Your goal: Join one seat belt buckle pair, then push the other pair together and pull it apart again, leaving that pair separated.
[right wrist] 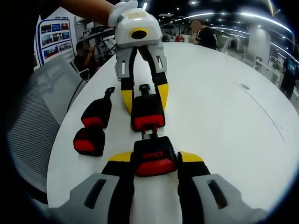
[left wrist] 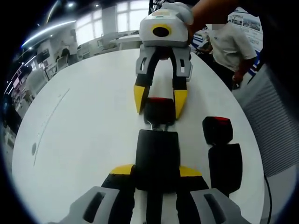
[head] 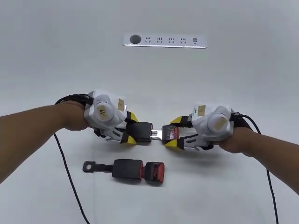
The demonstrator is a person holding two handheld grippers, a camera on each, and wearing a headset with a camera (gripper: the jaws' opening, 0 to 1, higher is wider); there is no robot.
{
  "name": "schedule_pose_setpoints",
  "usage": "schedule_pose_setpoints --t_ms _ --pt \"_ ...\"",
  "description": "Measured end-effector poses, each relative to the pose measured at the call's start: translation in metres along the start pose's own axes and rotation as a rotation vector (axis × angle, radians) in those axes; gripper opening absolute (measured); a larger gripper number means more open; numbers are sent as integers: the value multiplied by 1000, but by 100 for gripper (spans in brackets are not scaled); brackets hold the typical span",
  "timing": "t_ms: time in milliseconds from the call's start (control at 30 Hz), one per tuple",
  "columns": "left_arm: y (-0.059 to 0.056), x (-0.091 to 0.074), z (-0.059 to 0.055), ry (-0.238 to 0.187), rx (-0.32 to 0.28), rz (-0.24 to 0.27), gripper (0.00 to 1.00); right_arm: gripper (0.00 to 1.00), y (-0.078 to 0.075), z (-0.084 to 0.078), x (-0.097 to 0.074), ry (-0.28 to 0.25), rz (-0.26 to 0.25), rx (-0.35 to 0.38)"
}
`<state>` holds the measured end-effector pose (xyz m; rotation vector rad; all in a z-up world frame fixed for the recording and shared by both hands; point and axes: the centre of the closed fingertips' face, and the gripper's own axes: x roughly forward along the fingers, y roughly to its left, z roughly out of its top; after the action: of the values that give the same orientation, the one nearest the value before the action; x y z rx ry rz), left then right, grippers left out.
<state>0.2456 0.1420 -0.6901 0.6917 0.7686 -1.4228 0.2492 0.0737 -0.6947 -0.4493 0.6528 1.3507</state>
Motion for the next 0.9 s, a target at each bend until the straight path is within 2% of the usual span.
schedule_pose_setpoints --t_ms 300,567,733,900 --pt "1 1 -2 9 5 -4 34 35 -1 1 1 -9 -4 13" --pt "1 1 -4 31 29 -27 34 35 0 4 5 -8 -1 12" --pt "1 2 -3 42 49 -40 34 34 2 13 16 -17 -1 13" --pt "0 3 -3 32 40 -39 34 34 2 13 16 -14 -1 15"
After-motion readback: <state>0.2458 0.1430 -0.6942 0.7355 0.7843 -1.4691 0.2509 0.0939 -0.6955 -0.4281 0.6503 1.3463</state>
